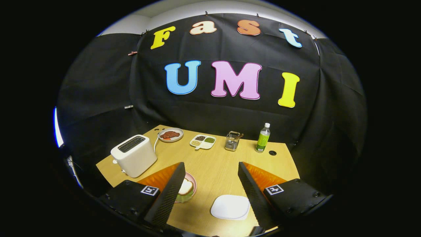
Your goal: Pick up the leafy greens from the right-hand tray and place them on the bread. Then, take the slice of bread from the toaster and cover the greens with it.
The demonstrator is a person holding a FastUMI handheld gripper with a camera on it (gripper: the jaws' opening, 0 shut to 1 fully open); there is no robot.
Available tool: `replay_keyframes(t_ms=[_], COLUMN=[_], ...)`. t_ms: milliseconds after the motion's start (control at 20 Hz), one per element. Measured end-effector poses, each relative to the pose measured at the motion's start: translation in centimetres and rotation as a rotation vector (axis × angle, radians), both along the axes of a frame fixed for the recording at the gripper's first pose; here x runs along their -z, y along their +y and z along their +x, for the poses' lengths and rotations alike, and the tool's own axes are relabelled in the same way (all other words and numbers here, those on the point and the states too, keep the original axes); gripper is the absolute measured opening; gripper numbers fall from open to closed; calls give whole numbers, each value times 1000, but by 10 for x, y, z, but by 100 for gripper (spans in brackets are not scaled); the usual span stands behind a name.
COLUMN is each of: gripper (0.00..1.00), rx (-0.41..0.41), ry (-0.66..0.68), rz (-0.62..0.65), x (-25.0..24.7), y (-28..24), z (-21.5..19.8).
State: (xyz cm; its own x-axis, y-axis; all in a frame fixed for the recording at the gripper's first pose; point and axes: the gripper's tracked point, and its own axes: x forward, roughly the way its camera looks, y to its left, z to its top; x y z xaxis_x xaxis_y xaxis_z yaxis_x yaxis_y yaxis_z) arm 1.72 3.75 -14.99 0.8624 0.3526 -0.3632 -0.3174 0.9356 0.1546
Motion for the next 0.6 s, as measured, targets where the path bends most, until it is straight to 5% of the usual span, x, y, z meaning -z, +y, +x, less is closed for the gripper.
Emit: replay_keyframes(t_ms=[600], gripper=[100], rx=[-10], ry=[-6], rz=[-27], x=[-1], y=[8], z=[-9])
